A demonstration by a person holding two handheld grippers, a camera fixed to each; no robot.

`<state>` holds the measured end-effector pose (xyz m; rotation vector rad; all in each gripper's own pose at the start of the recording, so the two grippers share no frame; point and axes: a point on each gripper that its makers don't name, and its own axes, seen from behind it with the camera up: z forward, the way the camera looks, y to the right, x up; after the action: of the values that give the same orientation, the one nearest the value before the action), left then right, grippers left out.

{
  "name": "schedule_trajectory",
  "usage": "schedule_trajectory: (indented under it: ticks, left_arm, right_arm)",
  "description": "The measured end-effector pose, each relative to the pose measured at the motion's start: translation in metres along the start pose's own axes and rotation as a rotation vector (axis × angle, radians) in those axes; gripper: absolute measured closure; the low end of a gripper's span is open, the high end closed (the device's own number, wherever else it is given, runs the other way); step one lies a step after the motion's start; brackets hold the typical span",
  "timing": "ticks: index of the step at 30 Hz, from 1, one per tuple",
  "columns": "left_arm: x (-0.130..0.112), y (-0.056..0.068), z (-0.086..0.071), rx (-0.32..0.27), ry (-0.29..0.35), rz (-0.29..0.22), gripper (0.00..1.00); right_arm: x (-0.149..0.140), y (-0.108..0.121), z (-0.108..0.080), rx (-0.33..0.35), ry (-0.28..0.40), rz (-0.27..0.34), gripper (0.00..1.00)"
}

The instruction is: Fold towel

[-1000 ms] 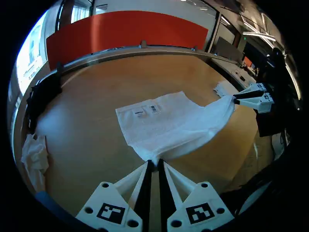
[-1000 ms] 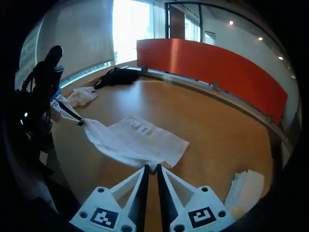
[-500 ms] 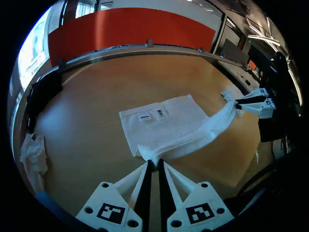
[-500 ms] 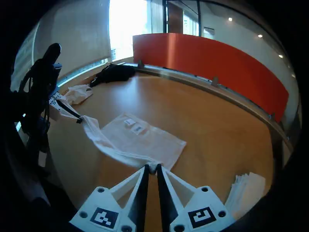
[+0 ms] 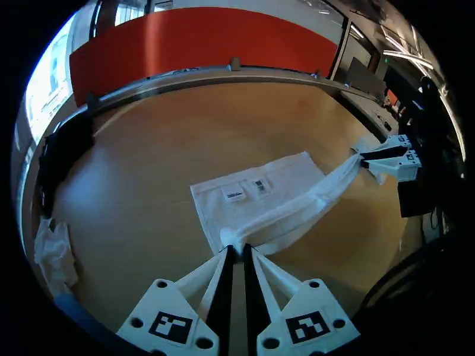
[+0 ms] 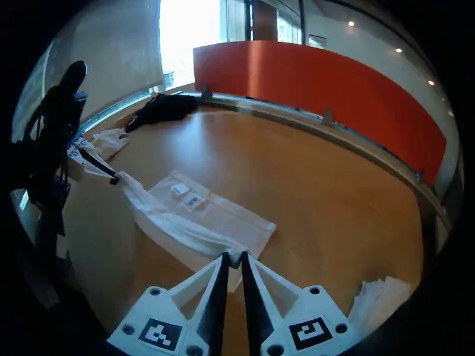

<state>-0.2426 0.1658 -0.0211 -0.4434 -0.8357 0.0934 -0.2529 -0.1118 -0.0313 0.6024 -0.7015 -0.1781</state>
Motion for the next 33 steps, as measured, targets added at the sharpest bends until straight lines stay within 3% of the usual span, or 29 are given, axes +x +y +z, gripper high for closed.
schedule_trajectory:
  ticks: [12, 33]
  left_arm:
    - [0.021, -0.02, 0.023, 0.036, -0.023, 0.05, 0.87]
    - [0.018, -0.044, 0.072, 0.06, -0.095, 0.157, 0.82]
  right_arm:
    - [0.003, 0.015, 0.028, -0.008, -0.026, 0.012, 0.84]
    - [-0.006, 0.031, 0.059, -0.024, -0.066, 0.032, 0.84]
